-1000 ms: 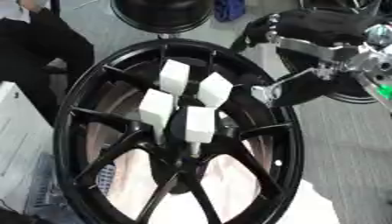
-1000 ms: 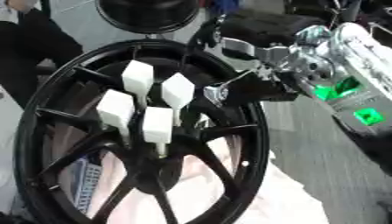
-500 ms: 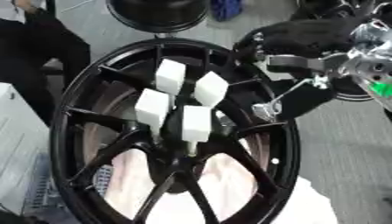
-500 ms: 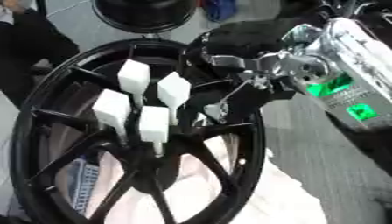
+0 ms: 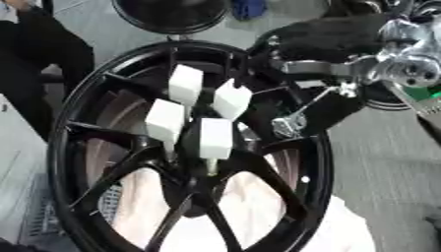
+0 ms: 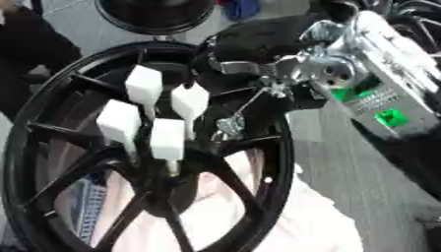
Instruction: Pull the pin out of the wheel hub.
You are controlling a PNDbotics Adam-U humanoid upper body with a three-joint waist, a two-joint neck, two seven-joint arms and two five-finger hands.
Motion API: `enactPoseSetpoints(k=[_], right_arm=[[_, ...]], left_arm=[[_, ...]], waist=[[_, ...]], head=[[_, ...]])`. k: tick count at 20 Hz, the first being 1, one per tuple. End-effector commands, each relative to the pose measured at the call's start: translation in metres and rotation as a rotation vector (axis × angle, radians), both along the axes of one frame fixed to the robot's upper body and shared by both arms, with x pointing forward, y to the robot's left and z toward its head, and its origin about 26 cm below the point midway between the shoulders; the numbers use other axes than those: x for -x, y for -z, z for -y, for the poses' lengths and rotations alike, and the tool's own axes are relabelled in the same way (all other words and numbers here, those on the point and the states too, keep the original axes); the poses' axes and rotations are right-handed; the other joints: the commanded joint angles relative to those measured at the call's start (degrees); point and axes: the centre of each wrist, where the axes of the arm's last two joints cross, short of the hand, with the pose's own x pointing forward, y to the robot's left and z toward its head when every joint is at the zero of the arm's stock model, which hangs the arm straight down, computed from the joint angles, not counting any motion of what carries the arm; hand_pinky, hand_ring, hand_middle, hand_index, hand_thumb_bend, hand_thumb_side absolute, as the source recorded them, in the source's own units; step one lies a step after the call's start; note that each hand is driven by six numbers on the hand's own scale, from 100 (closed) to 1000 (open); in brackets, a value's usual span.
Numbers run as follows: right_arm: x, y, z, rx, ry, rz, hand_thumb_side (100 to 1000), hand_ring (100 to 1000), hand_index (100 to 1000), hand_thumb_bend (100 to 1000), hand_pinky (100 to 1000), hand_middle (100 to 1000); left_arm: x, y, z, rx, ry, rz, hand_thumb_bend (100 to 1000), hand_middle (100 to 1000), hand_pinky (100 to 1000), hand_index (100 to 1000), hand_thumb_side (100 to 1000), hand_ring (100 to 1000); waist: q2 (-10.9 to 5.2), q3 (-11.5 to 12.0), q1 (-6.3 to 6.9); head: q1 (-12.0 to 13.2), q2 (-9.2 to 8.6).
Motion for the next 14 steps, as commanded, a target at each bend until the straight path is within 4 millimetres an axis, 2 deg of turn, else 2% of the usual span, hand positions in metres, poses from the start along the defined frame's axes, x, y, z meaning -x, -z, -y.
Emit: enactPoseSetpoints(k=[1, 7, 14], right_arm=[[0.0029, -0.0086, -0.0003, -0.004, 0.002, 0.049, 390, 844, 852, 100, 1000, 800], [0.0032, -0.0099, -0.0017, -0.016, 0.026, 0.082, 386, 832, 855, 100, 1000, 794], [0.0029, -0.0095, -0.0015, -0.027, 0.061, 0.113, 437, 838, 877, 100, 1000, 803]], left_arm=[[0.0026, -0.0091, -0.0019, -0.03, -0.003, 0.016, 100, 609, 747, 751, 383, 646], [0.0026, -0.0095, -0.0021, -0.029, -0.005, 0.017, 100, 609, 747, 750, 389, 646], [0.0029, -0.0082, -0.0023, -0.024, -0.01, 0.014, 100, 609, 746, 749, 395, 645]], waist=[[-0.53, 0.3, 0.32], [0.74, 0.7, -0.02], [1.94, 0.6, -0.22]], head=[[-0.9, -0.92], [-1.5, -1.67], [-0.3, -1.82]])
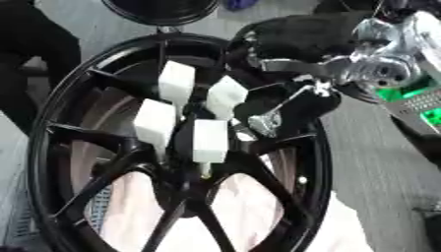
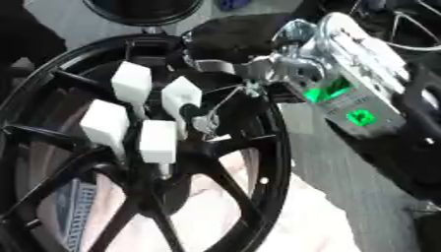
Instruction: Pull the pin out of the wheel hub.
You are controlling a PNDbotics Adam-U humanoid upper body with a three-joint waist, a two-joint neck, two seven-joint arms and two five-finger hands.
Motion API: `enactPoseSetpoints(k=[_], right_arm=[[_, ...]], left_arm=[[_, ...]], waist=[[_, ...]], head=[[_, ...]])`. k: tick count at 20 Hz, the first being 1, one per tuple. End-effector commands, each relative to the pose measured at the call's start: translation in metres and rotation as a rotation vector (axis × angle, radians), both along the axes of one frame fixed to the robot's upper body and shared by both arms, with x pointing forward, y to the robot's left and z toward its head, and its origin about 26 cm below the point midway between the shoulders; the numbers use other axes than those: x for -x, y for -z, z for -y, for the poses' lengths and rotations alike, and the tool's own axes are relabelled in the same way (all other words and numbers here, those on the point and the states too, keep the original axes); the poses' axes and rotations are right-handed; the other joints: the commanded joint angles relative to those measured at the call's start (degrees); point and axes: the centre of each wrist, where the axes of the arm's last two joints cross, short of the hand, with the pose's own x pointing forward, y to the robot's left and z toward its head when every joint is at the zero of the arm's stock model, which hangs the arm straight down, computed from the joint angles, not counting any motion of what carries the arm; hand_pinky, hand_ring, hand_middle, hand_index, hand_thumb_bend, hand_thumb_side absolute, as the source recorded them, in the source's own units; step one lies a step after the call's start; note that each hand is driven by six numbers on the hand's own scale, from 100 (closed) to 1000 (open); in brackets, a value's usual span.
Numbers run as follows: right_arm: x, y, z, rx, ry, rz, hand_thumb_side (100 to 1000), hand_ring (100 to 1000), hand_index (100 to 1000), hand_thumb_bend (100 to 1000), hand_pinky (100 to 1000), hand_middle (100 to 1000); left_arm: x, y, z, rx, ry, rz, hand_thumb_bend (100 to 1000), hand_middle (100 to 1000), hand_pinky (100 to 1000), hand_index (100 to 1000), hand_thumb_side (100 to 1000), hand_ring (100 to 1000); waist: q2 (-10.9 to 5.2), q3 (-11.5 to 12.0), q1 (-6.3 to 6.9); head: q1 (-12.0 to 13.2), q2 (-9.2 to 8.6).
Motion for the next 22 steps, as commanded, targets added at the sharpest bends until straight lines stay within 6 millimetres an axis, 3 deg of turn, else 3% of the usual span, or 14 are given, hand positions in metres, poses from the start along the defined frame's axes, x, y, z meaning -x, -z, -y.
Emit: enactPoseSetpoints(k=[1, 11, 22], right_arm=[[0.002, -0.007, 0.003, -0.004, 0.02, 0.042, 441, 839, 880, 100, 1000, 806], [0.002, -0.008, 0.005, 0.025, 0.003, 0.024, 489, 860, 896, 100, 999, 840], [-0.001, -0.004, 0.014, 0.039, 0.015, 0.034, 536, 876, 903, 162, 1000, 867]], left_arm=[[0.003, -0.008, -0.002, -0.025, -0.005, 0.017, 100, 609, 746, 749, 398, 645], [0.003, -0.006, -0.002, -0.013, -0.008, 0.011, 100, 608, 746, 748, 409, 644], [0.003, -0.004, -0.002, 0.003, -0.013, 0.01, 100, 607, 746, 747, 420, 644]], waist=[[-0.67, 0.0, 0.5], [0.65, 0.2, 0.14], [1.71, 0.6, -0.3]], head=[[0.7, -0.86], [2.6, -1.69], [2.2, -2.62]])
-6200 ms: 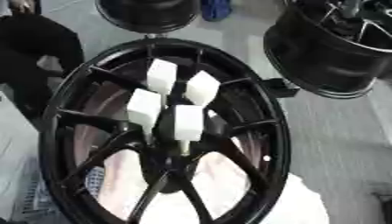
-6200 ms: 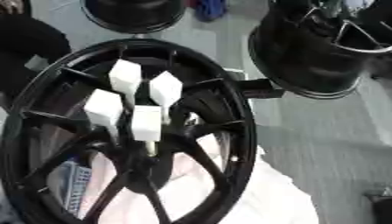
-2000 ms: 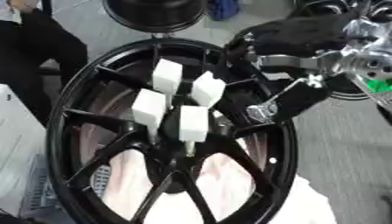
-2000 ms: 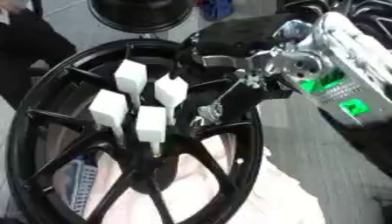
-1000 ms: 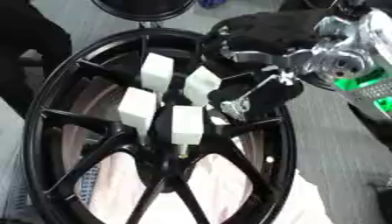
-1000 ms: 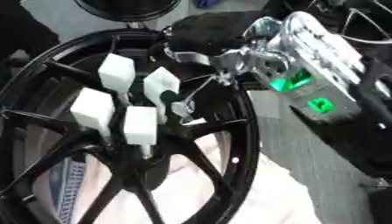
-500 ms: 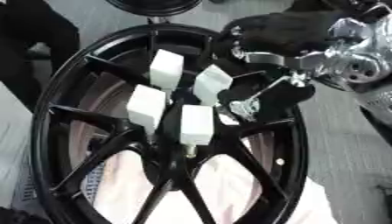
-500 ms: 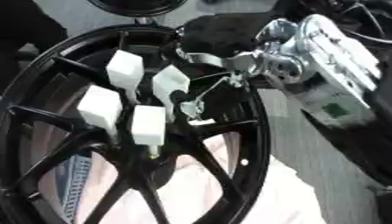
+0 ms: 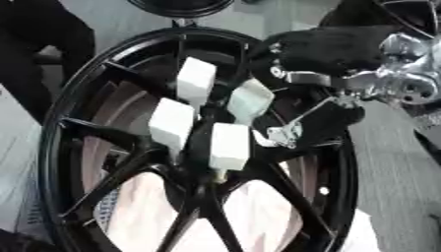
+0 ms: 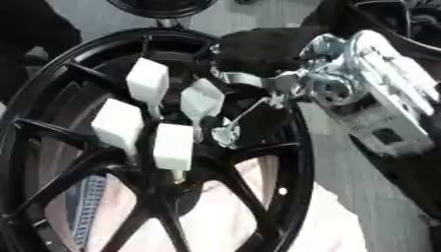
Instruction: Pull the pin out of the wheel hub.
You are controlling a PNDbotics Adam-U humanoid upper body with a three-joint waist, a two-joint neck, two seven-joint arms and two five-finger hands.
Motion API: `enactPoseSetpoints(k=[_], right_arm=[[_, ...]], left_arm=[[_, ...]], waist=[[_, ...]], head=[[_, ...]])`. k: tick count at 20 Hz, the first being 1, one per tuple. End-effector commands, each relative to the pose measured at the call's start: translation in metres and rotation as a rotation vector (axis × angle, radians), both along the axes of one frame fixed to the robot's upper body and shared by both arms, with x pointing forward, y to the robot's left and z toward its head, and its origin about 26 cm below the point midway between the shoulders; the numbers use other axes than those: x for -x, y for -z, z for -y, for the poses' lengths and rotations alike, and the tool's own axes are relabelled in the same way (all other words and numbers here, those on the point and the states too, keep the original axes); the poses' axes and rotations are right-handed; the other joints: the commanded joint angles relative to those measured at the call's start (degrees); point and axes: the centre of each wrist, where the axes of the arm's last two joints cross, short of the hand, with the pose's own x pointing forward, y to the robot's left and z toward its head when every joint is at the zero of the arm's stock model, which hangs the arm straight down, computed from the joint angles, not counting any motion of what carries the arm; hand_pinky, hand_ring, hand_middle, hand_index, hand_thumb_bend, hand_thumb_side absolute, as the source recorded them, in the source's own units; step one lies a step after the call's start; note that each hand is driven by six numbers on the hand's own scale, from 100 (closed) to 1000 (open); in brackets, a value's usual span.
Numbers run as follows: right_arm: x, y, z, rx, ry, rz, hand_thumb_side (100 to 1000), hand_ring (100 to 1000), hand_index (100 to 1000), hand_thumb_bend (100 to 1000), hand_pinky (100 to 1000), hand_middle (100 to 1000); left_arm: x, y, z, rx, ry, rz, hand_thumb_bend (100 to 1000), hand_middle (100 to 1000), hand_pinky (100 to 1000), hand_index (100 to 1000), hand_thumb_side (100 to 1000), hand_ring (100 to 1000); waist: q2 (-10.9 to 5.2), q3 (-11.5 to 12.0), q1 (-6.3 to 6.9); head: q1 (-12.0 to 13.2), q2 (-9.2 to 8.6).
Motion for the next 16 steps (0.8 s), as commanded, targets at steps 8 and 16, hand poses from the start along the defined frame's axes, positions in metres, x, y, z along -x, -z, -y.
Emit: enactPoseSetpoints(k=[8, 16], right_arm=[[0.0016, -0.008, 0.0068, 0.012, 0.029, 0.044, 538, 875, 897, 160, 1000, 864], [0.0015, -0.008, 0.0078, 0.004, 0.028, 0.043, 532, 858, 883, 142, 1000, 835]], left_arm=[[0.0022, -0.0076, -0.0012, -0.008, -0.003, 0.022, 100, 607, 746, 745, 425, 644], [0.002, -0.0071, -0.0007, -0.003, -0.002, 0.021, 100, 608, 746, 745, 430, 644]], waist=[[-0.2, 0.0, 0.36], [0.41, 0.1, 0.26]], head=[[-1.1, -1.86], [-1.6, -2.25]])
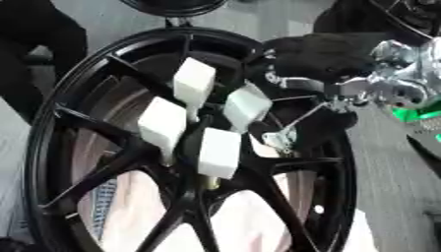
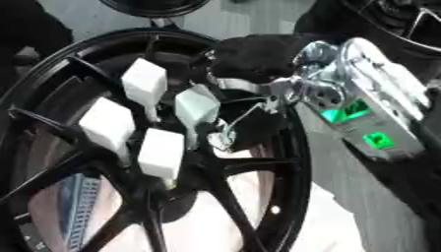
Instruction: Pull the pin out of the wheel hub.
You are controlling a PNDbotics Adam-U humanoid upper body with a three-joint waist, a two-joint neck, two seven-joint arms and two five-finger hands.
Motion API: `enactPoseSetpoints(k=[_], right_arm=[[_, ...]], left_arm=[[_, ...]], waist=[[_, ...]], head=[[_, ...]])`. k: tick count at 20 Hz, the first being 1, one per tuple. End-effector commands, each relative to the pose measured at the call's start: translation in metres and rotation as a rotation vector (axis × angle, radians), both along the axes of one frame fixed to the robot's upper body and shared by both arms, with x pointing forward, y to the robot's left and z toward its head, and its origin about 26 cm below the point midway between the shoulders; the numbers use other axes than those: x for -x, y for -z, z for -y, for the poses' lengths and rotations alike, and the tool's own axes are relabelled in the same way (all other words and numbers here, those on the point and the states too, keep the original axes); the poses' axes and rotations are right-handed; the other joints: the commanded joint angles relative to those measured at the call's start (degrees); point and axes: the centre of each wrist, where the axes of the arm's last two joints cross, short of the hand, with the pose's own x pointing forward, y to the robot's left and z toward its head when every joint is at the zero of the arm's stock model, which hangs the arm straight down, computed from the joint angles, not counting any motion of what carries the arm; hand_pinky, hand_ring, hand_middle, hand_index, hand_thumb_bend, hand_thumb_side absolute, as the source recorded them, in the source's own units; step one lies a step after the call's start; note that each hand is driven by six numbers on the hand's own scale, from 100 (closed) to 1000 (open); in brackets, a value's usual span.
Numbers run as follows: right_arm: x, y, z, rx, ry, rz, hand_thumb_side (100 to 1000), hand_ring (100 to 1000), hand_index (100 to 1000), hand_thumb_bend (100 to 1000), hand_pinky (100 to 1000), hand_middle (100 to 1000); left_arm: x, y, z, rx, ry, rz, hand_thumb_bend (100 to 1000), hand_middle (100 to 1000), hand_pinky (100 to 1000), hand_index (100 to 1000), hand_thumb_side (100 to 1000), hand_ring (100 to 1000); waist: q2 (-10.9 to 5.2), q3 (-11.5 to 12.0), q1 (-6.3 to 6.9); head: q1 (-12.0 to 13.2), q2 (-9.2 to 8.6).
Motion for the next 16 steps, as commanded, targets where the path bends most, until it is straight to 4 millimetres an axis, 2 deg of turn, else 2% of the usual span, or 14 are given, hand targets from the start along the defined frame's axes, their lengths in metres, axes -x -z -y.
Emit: enactPoseSetpoints(k=[1, 3, 6, 9, 13, 16], right_arm=[[0.0017, -0.0071, 0.0056, -0.001, 0.015, 0.026, 526, 855, 880, 134, 1000, 828], [0.0018, -0.0076, 0.0053, -0.014, 0.007, 0.027, 498, 835, 862, 100, 1000, 798], [0.0019, -0.0078, 0.005, -0.037, 0.0, 0.033, 486, 813, 835, 100, 996, 756], [0.0017, -0.0067, 0.0052, -0.05, 0.001, 0.036, 477, 786, 799, 100, 991, 677], [0.0016, -0.0065, 0.0049, -0.076, -0.003, 0.045, 450, 729, 682, 100, 982, 527], [0.0017, -0.0064, 0.0047, -0.096, 0.001, 0.053, 457, 701, 610, 100, 982, 463]], left_arm=[[0.0021, -0.0083, -0.0013, -0.016, -0.002, 0.022, 100, 608, 746, 745, 430, 644], [0.002, -0.0083, -0.001, -0.014, 0.0, 0.022, 100, 608, 746, 744, 432, 644], [0.0019, -0.0084, -0.0009, -0.014, 0.001, 0.022, 100, 609, 747, 745, 434, 645], [0.0019, -0.0084, -0.0009, -0.013, 0.001, 0.023, 100, 609, 747, 744, 439, 643], [0.0018, -0.0084, -0.0007, -0.011, 0.002, 0.024, 100, 610, 748, 744, 441, 641], [0.0018, -0.0084, -0.0008, -0.011, 0.001, 0.025, 100, 610, 748, 743, 442, 641]], waist=[[-0.92, 0.1, 0.46], [-0.84, 0.1, 0.4], [-0.76, 0.2, 0.33], [-0.72, 0.2, 0.25], [-0.85, 0.3, 0.12], [-1.0, 0.4, 0.06]], head=[[-0.2, -0.86], [-0.3, -0.91], [-0.3, -0.95], [-0.3, -1.07], [-0.4, -1.18], [-0.6, -1.1]])
